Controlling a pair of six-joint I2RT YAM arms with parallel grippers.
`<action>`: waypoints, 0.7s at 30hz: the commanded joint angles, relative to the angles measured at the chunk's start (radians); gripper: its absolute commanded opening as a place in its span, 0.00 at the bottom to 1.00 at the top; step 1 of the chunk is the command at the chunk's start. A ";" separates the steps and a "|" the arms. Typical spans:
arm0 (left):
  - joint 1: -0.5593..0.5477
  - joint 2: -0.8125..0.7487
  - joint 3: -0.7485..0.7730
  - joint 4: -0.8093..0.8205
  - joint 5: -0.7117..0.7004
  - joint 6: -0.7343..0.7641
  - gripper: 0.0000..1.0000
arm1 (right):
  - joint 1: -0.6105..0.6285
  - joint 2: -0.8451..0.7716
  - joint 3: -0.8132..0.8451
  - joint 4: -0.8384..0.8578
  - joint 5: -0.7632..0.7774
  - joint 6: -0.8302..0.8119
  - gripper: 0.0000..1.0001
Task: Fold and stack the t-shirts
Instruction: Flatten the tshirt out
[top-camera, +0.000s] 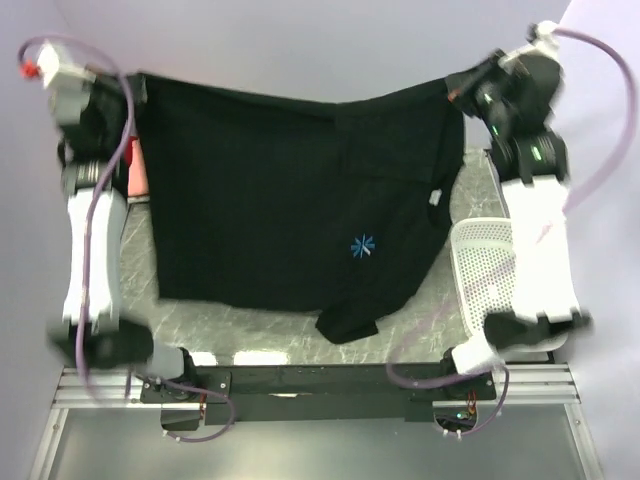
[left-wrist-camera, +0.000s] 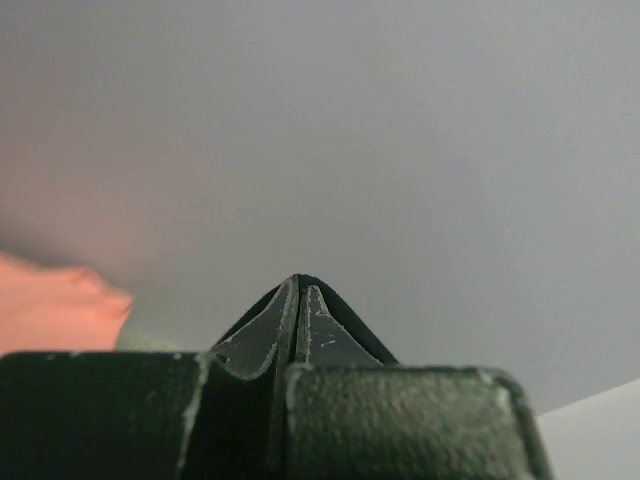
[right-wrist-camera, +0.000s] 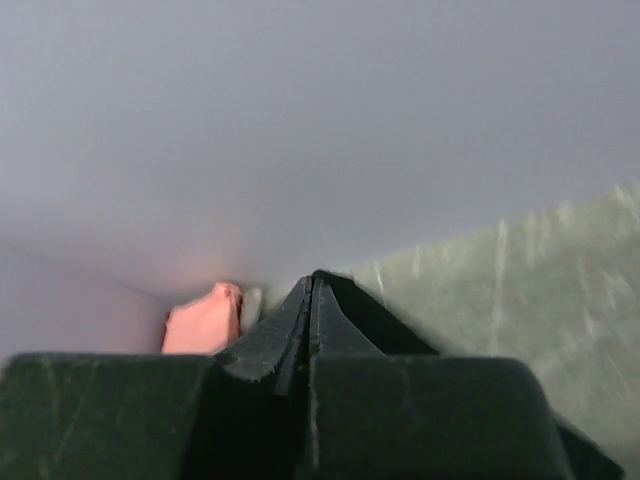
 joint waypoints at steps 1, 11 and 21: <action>0.002 0.249 0.282 0.184 0.104 -0.053 0.01 | -0.058 0.219 0.311 0.085 -0.059 0.009 0.00; 0.017 0.562 0.823 0.244 0.153 -0.053 0.00 | -0.084 0.198 0.310 0.358 -0.027 0.052 0.00; 0.021 0.233 -0.067 0.428 0.153 -0.064 0.00 | -0.084 -0.083 -0.521 0.415 -0.083 0.128 0.00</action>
